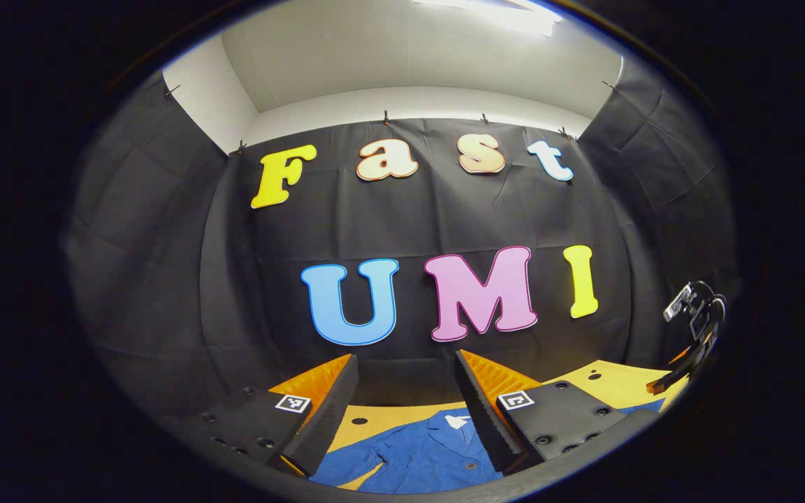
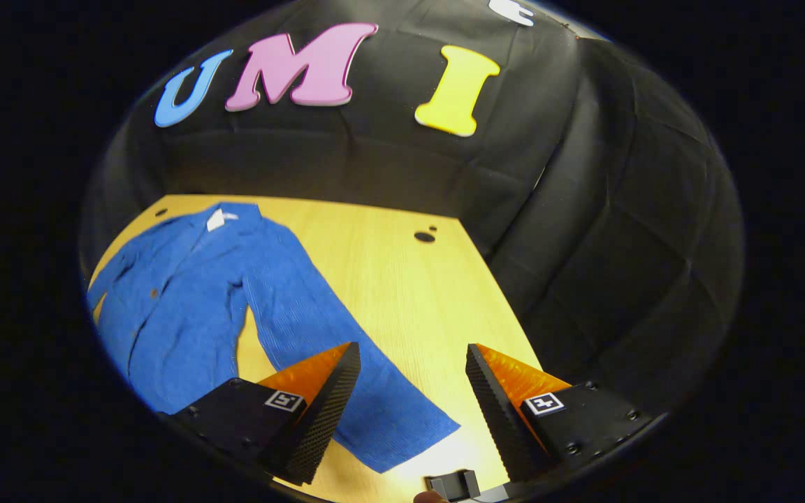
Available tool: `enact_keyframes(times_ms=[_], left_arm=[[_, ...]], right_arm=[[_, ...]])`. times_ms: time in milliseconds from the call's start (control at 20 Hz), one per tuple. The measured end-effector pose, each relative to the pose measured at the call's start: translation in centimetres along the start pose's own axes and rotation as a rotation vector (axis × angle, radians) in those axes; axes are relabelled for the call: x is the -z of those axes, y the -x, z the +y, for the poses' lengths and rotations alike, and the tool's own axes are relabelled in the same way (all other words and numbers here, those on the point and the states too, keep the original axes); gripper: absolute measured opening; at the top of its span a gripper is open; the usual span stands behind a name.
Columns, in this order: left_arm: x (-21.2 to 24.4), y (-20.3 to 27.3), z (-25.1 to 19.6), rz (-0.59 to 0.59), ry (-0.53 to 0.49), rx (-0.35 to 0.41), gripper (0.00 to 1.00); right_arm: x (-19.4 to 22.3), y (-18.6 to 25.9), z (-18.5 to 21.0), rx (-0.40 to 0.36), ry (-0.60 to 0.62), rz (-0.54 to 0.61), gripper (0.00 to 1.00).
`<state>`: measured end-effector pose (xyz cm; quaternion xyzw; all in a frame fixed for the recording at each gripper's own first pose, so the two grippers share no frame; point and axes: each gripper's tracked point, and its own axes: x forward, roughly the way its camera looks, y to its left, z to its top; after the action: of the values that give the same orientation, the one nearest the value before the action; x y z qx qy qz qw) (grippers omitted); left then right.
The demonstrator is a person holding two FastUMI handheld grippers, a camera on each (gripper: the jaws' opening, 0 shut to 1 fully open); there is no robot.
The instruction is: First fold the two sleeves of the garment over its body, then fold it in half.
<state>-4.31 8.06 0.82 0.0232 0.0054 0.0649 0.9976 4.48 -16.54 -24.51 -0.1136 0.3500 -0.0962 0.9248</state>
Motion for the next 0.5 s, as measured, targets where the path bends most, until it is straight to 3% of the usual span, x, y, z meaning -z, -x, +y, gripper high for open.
enact_keyframes(times_ms=[200, 500], left_arm=[[0.2, 0.3, 0.2, 0.006, -0.006, -0.013, 0.80], [0.2, 0.5, 0.0, 0.011, -0.022, -0.016, 0.80]], right_arm=[[5.8, -2.0, 0.0, -0.017, 0.042, 0.167, 0.98], [10.1, -2.7, 0.2, -0.045, -0.049, 0.317, 0.99]])
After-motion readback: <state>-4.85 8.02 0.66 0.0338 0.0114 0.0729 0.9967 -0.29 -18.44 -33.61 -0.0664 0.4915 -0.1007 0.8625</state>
